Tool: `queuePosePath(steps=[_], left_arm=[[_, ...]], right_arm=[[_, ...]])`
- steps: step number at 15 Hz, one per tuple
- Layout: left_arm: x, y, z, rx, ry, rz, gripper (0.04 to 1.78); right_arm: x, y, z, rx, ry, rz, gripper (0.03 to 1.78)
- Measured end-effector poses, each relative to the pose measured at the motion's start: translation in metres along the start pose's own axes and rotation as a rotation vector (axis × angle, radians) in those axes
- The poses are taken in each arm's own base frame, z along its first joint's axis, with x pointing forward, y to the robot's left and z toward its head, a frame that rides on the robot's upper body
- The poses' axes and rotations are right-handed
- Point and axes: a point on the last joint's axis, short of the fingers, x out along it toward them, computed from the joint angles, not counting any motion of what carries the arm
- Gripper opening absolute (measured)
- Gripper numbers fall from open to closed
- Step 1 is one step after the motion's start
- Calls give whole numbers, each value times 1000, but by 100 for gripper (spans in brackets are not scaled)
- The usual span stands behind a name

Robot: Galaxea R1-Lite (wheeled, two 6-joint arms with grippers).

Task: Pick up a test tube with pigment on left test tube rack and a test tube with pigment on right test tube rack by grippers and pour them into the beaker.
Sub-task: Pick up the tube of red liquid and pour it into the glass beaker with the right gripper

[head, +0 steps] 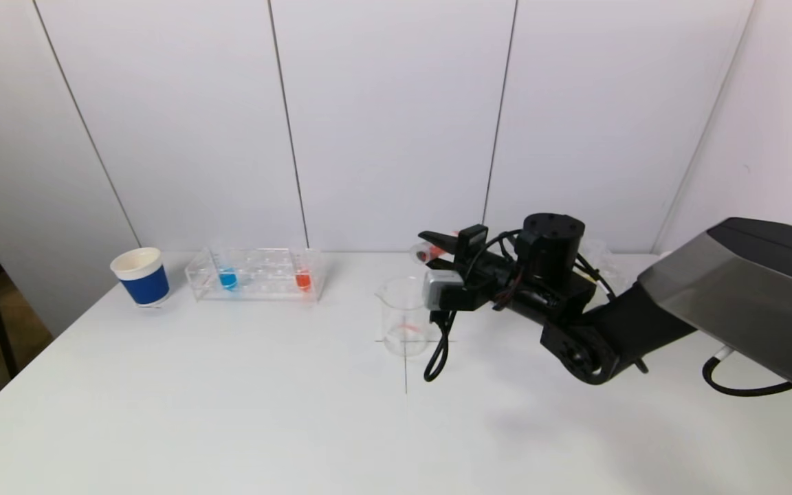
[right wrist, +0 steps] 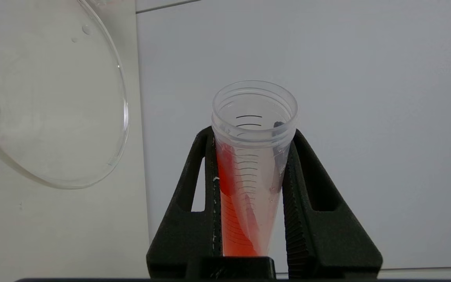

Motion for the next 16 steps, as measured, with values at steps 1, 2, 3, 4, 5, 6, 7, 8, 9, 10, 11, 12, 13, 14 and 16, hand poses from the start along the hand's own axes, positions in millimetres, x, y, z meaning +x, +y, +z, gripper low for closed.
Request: queuePosePath(steps=[1, 2, 3, 4, 5, 6, 7, 8, 9, 10, 11, 12, 13, 14, 16], left_arm=[[0, 0, 0, 0, 0, 0, 172], [0, 0, 0, 0, 0, 0, 172], [0, 0, 0, 0, 0, 0, 172], [0, 0, 0, 0, 0, 0, 172], [0, 0, 0, -1, 0, 0, 172], [0, 0, 0, 0, 0, 0, 172], [0, 0, 0, 0, 0, 0, 172], [0, 0, 0, -1, 0, 0, 172], [0, 0, 0, -1, 0, 0, 172], [0, 0, 0, 0, 0, 0, 172], [0, 0, 0, 0, 0, 0, 172], [0, 0, 0, 0, 0, 0, 172], [0, 0, 0, 0, 0, 0, 172], [0, 0, 0, -1, 0, 0, 172], [0, 0, 0, 0, 0, 0, 172]], right_arm=[[0, 0, 0, -2, 1, 1, 50], [0, 1, -1, -3, 5, 2, 50], [0, 2, -1, -5, 7, 4, 50], [0, 3, -1, -12, 9, 6, 50], [1, 4, -1, -16, 8, 10, 50], [1, 5, -1, -22, 9, 11, 50], [1, 6, -1, -28, 10, 12, 50], [2, 6, -2, -33, 17, 13, 50], [2, 7, -2, -40, 23, 13, 50], [2, 7, -3, -52, 26, 13, 50], [2, 7, -3, -60, 30, 14, 50], [2, 7, -3, -65, 38, 14, 50], [2, 7, -3, -73, 49, 11, 50], [2, 7, -3, -81, 53, 10, 50], [2, 7, -3, -90, 55, 18, 50]])
